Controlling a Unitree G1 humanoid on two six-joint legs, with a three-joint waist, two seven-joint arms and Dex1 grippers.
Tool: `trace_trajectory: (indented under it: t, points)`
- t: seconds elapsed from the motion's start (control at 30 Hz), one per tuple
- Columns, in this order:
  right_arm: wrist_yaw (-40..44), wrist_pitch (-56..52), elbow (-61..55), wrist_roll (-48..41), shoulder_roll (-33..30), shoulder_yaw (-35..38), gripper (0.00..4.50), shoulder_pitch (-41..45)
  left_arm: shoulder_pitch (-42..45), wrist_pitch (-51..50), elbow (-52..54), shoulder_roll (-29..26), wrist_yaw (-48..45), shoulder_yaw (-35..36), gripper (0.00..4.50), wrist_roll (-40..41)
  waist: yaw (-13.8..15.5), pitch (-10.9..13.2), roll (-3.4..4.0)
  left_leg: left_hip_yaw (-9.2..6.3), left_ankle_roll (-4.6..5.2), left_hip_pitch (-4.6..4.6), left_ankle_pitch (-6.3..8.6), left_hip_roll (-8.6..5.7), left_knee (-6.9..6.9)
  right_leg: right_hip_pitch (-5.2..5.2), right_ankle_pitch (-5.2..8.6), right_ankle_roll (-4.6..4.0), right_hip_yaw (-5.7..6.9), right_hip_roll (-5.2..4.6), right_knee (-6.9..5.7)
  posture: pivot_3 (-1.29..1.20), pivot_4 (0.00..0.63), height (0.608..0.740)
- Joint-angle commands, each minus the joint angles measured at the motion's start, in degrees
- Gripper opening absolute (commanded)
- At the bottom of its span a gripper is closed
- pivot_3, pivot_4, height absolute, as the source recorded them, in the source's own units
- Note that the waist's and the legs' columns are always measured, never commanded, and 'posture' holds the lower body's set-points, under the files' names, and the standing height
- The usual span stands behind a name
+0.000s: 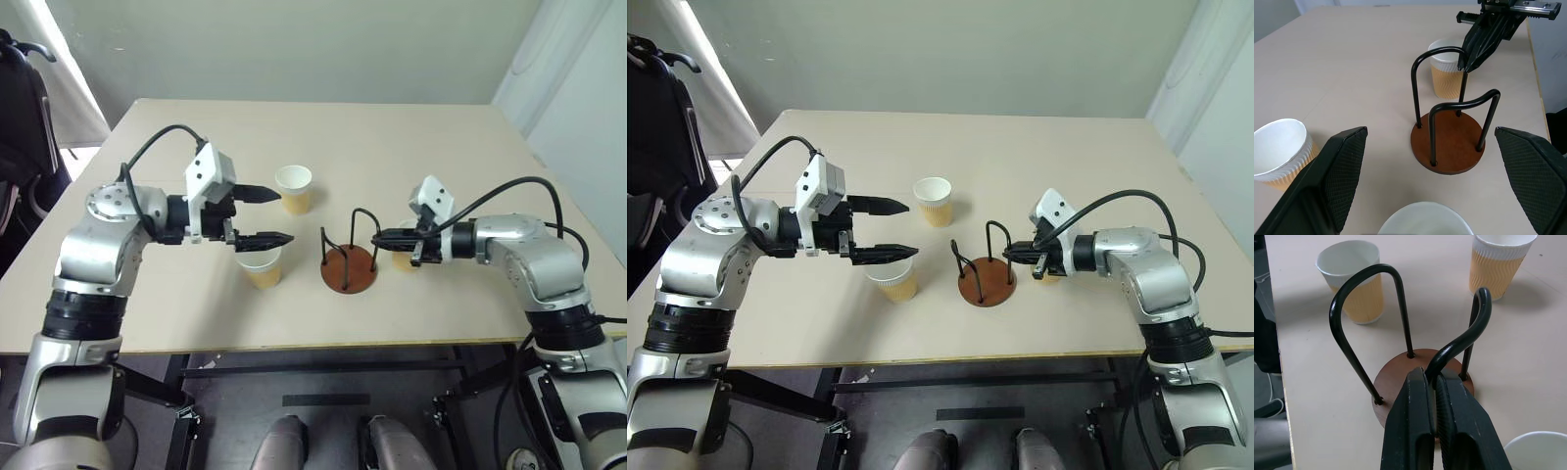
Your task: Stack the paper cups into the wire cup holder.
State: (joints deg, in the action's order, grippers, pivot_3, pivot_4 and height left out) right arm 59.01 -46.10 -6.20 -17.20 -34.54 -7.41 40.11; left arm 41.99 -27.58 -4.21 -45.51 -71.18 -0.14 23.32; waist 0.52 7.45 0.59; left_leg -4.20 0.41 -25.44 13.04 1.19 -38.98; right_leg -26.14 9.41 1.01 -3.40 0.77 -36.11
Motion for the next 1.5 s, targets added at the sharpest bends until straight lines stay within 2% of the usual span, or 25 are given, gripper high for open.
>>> trace_trajectory:
  t: [0.03,0.23,0.4,0.43,0.67,0.9,1.17,1.5]
  points:
    - [0.11,0.2,-2.57,-0.57,-1.23,-0.86,0.52,-0.3,1.31,0.74,0.94,-0.52,-0.27,0.87,4.5,0.36,-0.01,0.0,-0.01,0.0,0.0,0.0,0.0,0.0,0.0,0.0,0.0,0.0,0.0,0.0,0.0,0.0,0.15,0.74]
    - [-0.75,0.06,-2.52,-0.92,-1.04,-0.72,2.42,0.02,1.59,0.9,0.68,-0.4,-0.13,0.75,4.5,0.14,0.0,0.0,-0.01,0.0,0.0,0.01,0.0,0.0,0.0,0.01,0.0,0.01,0.0,0.0,0.0,0.0,0.15,0.74]
    - [-1.58,-0.41,-1.64,-1.36,-0.57,-0.05,4.25,0.94,1.74,0.85,0.59,-0.21,0.13,0.8,4.5,0.16,0.0,0.0,-0.01,0.0,0.0,0.01,0.0,0.0,-0.01,0.01,-0.01,0.02,0.0,0.0,0.0,0.0,0.15,0.74]
    - [-1.62,-0.45,-1.52,-1.48,-0.6,0.02,4.45,1.06,1.73,0.81,0.61,-0.2,0.15,0.82,4.5,0.21,0.0,0.0,-0.01,0.0,0.0,0.01,0.0,0.0,-0.01,0.01,-0.01,0.02,0.0,0.0,0.0,0.0,0.15,0.74]
    - [-0.42,2.02,-0.03,-0.82,-2.46,-0.19,4.45,1.87,1.62,0.75,0.79,-0.09,0.39,0.83,4.5,0.27,0.01,0.0,-0.01,0.0,0.0,0.0,0.0,0.0,-0.01,0.01,-0.01,0.01,0.0,0.0,0.01,0.0,0.15,0.74]
    - [3.3,8.06,4.99,0.97,-8.12,0.14,4.45,5.57,1.84,1.07,0.44,0.2,0.61,0.72,4.5,0.07,0.03,0.0,-0.01,0.0,0.01,0.0,0.0,0.0,0.0,0.02,0.0,0.01,0.0,0.0,0.01,0.0,0.15,0.74]
    - [13.08,14.07,2.0,0.88,-15.7,-1.35,4.45,3.38,1.94,1.0,0.46,0.47,0.08,0.5,4.5,0.22,0.09,0.0,-0.01,0.0,0.01,0.0,0.0,0.01,0.0,0.04,0.0,0.02,0.0,0.0,0.03,0.0,0.15,0.74]
    - [12.48,29.33,8.37,13.29,-15.73,-7.54,4.45,4.61,3.44,-0.57,0.11,1.14,-2.03,1.11,4.5,2.78,0.03,0.0,-0.01,0.01,0.05,0.11,0.01,0.05,-0.04,0.14,-0.15,0.26,0.0,0.0,0.02,0.0,0.15,0.74]
